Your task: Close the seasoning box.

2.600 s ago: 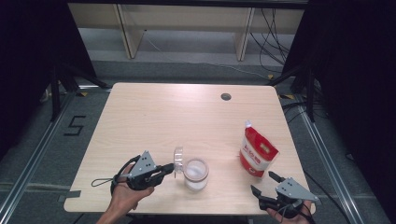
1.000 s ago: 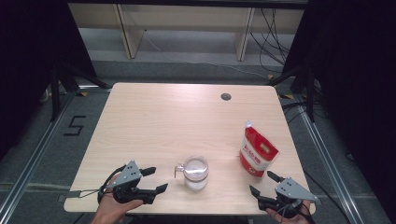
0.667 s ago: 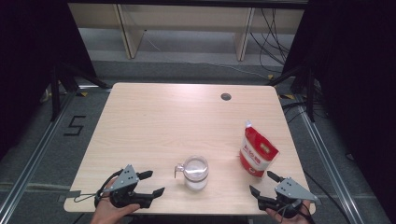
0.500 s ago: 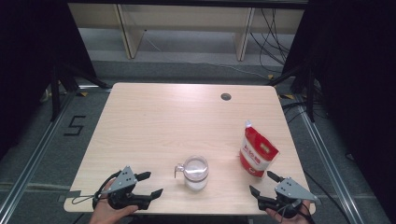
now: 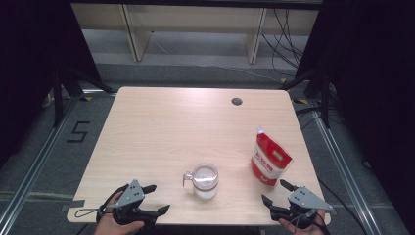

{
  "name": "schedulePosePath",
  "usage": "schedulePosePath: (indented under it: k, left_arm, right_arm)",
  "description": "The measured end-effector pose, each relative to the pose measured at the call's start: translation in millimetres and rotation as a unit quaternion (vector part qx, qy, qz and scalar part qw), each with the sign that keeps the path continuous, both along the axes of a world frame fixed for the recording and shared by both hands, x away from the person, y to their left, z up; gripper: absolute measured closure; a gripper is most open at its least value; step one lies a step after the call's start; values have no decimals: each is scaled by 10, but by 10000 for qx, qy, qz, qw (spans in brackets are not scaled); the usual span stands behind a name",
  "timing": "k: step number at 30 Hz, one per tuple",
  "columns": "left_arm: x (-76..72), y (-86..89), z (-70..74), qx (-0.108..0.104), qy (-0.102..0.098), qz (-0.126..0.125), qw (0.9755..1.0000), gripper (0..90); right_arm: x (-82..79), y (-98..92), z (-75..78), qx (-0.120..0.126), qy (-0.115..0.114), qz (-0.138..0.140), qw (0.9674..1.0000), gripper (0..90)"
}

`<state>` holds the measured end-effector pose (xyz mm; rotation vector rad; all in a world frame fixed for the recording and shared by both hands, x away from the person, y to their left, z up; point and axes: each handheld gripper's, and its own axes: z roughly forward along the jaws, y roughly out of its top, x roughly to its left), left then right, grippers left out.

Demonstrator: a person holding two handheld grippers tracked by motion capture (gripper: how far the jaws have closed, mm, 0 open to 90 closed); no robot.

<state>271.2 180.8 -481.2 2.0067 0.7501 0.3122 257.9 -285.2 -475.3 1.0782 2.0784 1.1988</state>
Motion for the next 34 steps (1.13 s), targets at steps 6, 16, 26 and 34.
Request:
schedulePosePath:
  k: [6,16,26,34]
  left_arm:
    - [-21,-19,-54,35,101,30,9999,163]
    - [-7,-35,-91,210,160,-1,9997,163]
    - [-13,-43,-84,273,171,-23,9995,163]
    - [21,-19,-101,387,149,-14,9991,163]
  right_arm:
    - [33,-23,-11,-86,-129,94,9998,207]
    - [50,-43,-44,-95,35,79,9999,199]
    - [51,-53,-62,-146,129,30,9998,193]
    - [64,-72,-84,-206,175,-34,9996,186]
